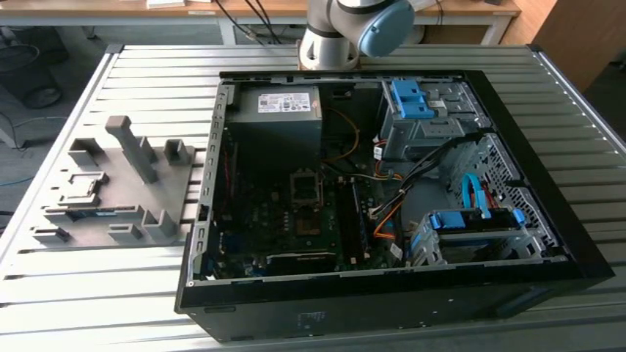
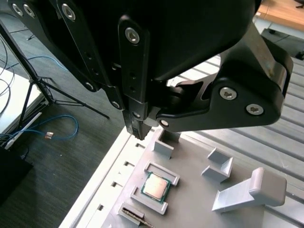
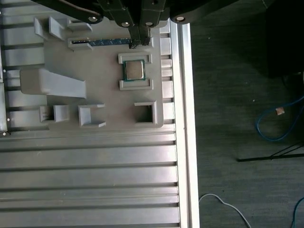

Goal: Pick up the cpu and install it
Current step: 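Reach for the cpu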

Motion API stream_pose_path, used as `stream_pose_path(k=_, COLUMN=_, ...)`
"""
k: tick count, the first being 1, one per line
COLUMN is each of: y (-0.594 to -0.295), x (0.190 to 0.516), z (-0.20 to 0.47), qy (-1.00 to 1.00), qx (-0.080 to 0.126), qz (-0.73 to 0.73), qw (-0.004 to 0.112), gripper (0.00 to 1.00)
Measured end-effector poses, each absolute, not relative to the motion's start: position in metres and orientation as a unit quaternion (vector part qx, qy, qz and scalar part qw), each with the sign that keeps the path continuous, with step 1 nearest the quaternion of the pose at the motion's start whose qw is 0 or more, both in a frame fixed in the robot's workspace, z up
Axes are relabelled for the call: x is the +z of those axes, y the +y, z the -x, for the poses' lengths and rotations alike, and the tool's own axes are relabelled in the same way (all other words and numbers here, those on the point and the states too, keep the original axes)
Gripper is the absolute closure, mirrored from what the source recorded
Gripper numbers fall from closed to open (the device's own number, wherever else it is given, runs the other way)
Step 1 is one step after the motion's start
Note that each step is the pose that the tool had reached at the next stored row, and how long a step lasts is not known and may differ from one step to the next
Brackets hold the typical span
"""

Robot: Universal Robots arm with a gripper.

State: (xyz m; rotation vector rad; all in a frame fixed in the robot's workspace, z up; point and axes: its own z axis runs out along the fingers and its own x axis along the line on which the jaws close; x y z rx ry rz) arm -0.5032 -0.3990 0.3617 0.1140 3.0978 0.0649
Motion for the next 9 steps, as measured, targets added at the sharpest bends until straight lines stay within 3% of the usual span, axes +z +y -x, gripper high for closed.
stream_pose_path(k=9, y=-0.399, x=0.353, z=0.489, qy=0.999, qx=0.021, qz=-0.037, qw=0.020, gripper=0.90)
